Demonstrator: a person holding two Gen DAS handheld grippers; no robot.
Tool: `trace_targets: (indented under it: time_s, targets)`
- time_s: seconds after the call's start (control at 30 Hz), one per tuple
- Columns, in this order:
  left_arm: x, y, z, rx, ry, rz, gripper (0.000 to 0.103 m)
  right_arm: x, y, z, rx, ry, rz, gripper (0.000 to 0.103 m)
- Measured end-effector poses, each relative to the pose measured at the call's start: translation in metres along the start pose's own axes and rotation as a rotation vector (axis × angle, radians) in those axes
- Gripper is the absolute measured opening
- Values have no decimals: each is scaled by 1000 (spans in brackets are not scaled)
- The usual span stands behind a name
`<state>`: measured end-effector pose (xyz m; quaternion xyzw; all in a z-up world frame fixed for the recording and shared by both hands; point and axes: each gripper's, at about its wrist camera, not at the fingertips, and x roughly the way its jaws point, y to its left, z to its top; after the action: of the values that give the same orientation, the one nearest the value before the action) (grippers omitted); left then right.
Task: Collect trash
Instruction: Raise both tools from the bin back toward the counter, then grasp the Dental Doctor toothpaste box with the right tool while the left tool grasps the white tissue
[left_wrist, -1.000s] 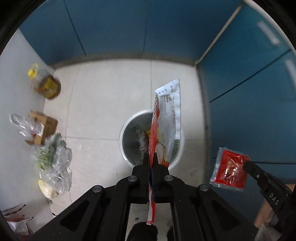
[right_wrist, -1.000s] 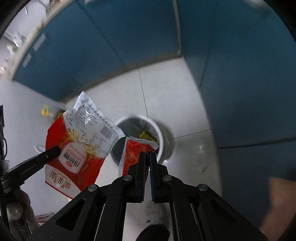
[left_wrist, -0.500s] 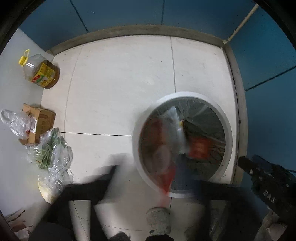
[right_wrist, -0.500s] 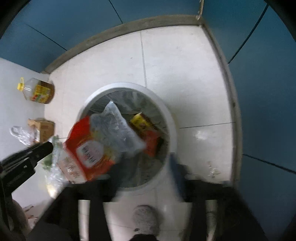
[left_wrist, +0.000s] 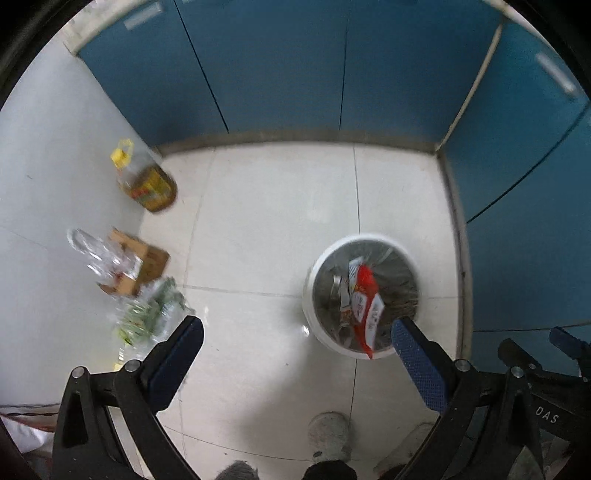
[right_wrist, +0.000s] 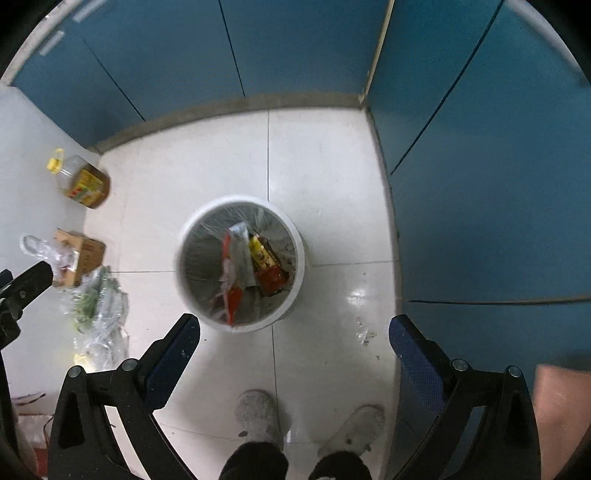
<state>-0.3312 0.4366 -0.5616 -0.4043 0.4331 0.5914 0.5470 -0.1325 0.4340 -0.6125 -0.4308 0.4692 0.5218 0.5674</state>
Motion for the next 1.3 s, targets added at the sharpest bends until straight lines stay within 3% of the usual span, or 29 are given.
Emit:
trace_targets:
  time_s: [0.4, 0.67, 0.87, 1.03, 1.13, 1.23, 1.3]
  targets:
    - [-221, 1, -36, -54, -115, -14, 103, -276, -21, -54, -2, -207, -12, 103]
    - [-338, 0, -56, -72, -221, -20, 103, -405, -36, -89, -37, -310, 31, 103]
    - [-386, -8, -62, -66, -278, 48, 103, -462, -58, -109, 4, -385, 132, 103]
    - [-420, -47, -53, -19, -358, -4, 103, -491, -109, -125, 139, -442, 188, 103]
    - [-432, -92, -45, 50, -376, -51, 103, -505, -164, -139, 257, -457, 168, 103]
    - [-440, -156, -40, 166, -371, -76, 103, -506, -234, -162, 407, -434, 89, 103]
    - [-442, -205, -41, 244, -352, -114, 103, -501, -294, -185, 532, -392, -8, 103]
